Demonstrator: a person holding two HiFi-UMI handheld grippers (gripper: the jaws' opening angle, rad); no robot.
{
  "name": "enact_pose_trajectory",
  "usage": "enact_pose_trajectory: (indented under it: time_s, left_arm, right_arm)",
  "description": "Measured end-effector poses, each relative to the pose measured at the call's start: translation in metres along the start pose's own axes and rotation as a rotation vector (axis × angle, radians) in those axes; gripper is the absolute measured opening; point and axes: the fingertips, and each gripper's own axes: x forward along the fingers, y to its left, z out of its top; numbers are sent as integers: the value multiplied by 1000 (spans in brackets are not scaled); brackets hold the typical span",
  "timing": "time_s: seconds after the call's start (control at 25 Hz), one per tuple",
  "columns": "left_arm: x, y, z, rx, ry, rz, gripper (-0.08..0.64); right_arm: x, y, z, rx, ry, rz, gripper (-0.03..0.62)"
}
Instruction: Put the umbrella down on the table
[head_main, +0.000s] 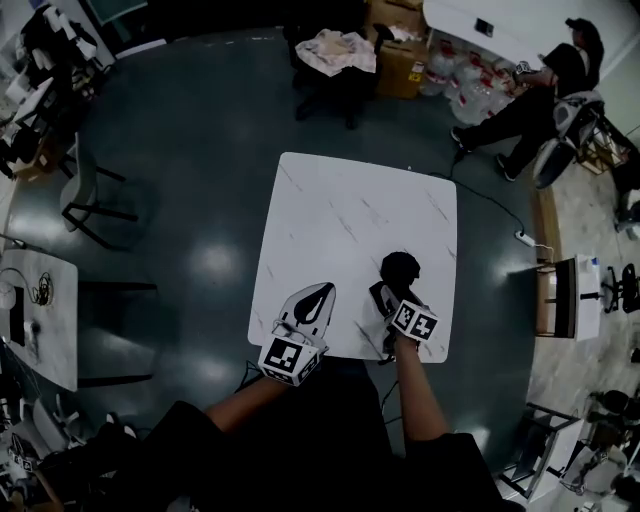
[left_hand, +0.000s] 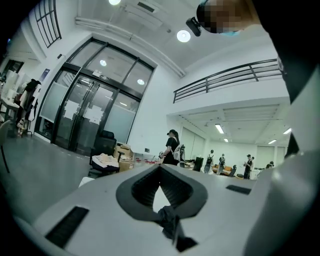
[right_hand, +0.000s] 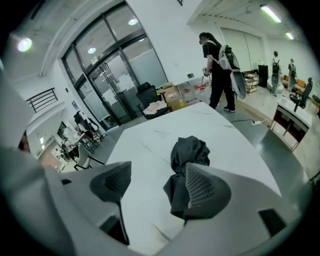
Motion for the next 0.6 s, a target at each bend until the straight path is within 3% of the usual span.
enact_pose_trajectory:
  time_s: [0.36,0.6]
  left_arm:
    - [-60,19,16,5,-47,-21,7]
    - [-95,28,18,-24,-47,-34,6]
  right_arm:
    - [-74,141,-3,-92,-191,138,353]
    - [-123,227,-9,-244,-304,196,342]
